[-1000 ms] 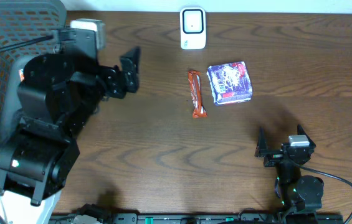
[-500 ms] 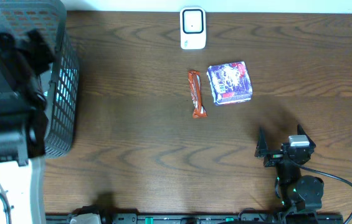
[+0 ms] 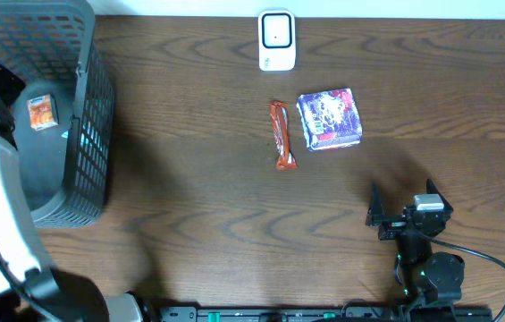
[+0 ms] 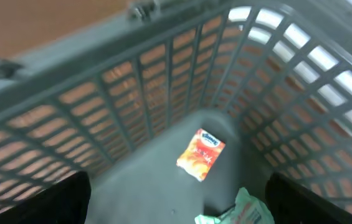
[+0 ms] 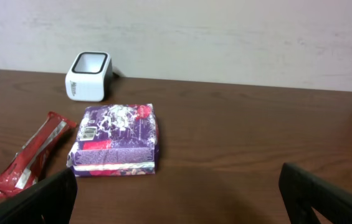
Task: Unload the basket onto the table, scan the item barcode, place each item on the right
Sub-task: 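Move the left gripper back into the grey basket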
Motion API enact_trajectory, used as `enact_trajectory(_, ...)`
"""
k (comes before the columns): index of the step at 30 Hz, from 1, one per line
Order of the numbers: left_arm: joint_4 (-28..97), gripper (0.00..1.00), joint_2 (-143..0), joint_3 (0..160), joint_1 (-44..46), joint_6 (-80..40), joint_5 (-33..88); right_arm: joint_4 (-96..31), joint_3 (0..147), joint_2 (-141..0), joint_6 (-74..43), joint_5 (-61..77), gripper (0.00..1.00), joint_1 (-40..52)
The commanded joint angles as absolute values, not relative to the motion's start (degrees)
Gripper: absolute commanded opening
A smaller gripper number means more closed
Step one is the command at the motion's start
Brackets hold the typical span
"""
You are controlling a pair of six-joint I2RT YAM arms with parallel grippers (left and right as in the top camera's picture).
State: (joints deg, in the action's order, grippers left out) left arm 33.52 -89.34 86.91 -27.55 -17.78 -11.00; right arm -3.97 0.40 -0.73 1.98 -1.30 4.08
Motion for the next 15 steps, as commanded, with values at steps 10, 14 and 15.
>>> enact_trajectory(10,28.51,0.88,-102.67,88.09,-27.51,-3.11,-6.42,-4.10,0.32,-0.71,2.42,-1.83,0.99,3.84)
enact_trajectory(14,25.08,0.86,-106.91,88.09,-27.44,-1.43,-6.42,-4.10,0.32,-0.71,2.42,-1.83,0.99,3.84)
enact_trajectory(15,24.67,0.86,-107.74,88.09,-27.29,-0.69,-6.39,-4.10,0.32,-0.71,2.42,-1.83,0.99,3.84)
